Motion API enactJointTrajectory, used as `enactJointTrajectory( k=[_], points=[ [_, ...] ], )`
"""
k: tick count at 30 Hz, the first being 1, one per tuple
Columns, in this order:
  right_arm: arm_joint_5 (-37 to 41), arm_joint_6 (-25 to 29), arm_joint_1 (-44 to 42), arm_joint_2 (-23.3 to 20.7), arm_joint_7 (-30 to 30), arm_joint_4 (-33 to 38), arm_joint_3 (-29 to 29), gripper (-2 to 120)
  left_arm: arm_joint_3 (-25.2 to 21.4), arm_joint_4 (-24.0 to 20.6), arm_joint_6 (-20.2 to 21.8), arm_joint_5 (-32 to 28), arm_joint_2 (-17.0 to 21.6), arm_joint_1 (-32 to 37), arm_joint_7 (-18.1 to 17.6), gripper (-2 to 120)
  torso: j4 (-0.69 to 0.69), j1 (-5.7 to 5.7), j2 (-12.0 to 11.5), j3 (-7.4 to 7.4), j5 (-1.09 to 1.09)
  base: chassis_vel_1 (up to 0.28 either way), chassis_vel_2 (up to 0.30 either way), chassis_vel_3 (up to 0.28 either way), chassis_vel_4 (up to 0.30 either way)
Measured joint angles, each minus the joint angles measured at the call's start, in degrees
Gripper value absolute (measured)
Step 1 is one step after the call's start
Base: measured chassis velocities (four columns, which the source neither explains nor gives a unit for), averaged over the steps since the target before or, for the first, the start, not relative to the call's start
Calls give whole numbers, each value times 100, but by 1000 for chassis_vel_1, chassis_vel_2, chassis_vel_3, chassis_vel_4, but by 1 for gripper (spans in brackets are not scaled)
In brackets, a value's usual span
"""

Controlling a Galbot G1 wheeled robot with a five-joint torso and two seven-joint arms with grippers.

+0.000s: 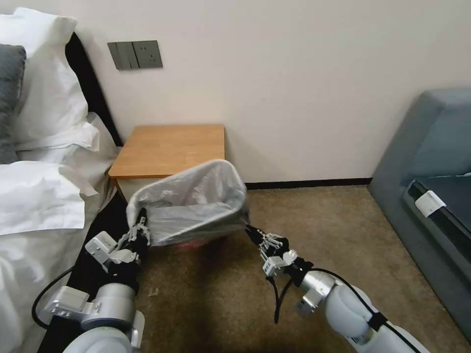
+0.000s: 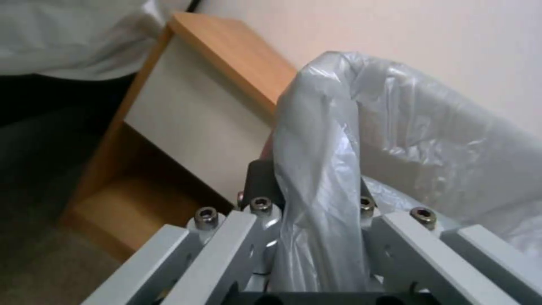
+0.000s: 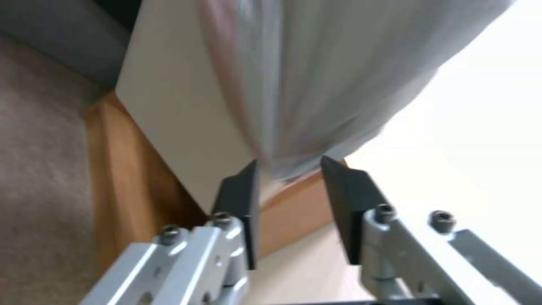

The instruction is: Pick up the garbage bag from the table and place it over the trash can.

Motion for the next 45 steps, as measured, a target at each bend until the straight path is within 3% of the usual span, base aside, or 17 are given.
enactJointTrajectory(
  k=[5, 9, 10, 12, 14, 17, 18, 21, 27, 30, 31, 33, 35, 39, 42, 45],
  points=[
    [144, 182, -272, -137, -29, 218, 243, 47, -3, 80, 1, 138, 0, -26, 3, 9, 0, 0, 0, 0, 1, 0, 0, 0, 0],
    [961, -49, -358, -148, 14, 624, 452, 65, 17, 333, -162, 888, 0, -2, 339, 9, 1, 0, 0, 0, 1, 0, 0, 0, 0],
    [961, -49, -358, -148, 14, 624, 452, 65, 17, 333, -162, 888, 0, -2, 339, 9, 1, 0, 0, 0, 1, 0, 0, 0, 0],
    [1719, -442, -274, -154, 56, 995, 447, 76, 42, 515, -346, 1529, 7, 15, 584, 9, 0, 0, 0, 0, 1, 0, 0, 0, 0],
    [2100, -639, -203, -161, 62, 1212, 424, 74, 53, 595, -442, 1845, 26, 24, 694, 9, 0, 0, 0, 0, 0, 0, 0, 0, 0],
    [3031, -1152, 23, -315, 63, 1834, 297, 61, 69, 739, -680, 2623, 120, 74, 896, 9, 1, 0, 0, 0, 0, 0, 0, 0, 0],
    [3031, -1152, 23, -315, 63, 1834, 297, 61, 69, 739, -680, 2623, 120, 74, 896, 9, 1, 0, 0, 0, 0, 0, 0, 0, 0],
    [3723, -1635, 251, -649, -26, 2256, 45, 47, 91, 865, -1124, 3492, 177, 176, 1066, 9, 1, 0, 0, 0, 0, 0, 0, 0, 0],
    [4356, -2282, 697, -994, -225, 2412, -407, 28, 206, 911, -1320, 4115, 140, 238, 1119, 9, -1, 0, 0, 0, 1, 0, 0, 0, 0],
    [4901, -3002, 1675, -1395, -511, 2260, -1103, 14, 297, 984, -1482, 4581, 52, 250, 1136, 9, 1, 0, 0, 0, 0, 0, 0, 0, 0],
    [4901, -3002, 1675, -1395, -511, 2260, -1103, 14, 297, 984, -1482, 4581, 52, 250, 1136, 9, 1, 0, 0, 0, 0, 0, 0, 0, 0],
    [5375, -3390, 2385, -1532, -582, 1967, -1756, 4, 323, 1009, -1524, 4694, 31, 259, 1136, 9, 1, 0, 0, 0, 1, 0, 0, 0, 0],
    [5684, -3658, 3015, -1535, -512, 1674, -2308, 0, 322, 1047, -1570, 4783, 10, 247, 1141, 9, 1, 0, 0, 0, 1, 0, 0, 0, 0],
    [5810, -4058, 3630, -1380, -376, 1355, -2860, 0, 300, 1106, -1594, 4835, 2, 212, 1142, 9, 0, 0, 0, 1, 1, 0, 0, 0, 0],
    [5843, -4263, 4129, -1150, -353, 1096, -3355, 0, 291, 1151, -1595, 4838, 0, 187, 1143, 9, 1, 0, 0, 1, -1, 0, 0, 0, 0],
    [5844, -4415, 4782, -749, -383, 610, -4220, 0, 288, 1210, -1595, 4829, 0, 139, 1159, 9, 1, 0, 0, 1, 1, 0, 0, 0, 0]
  ],
)
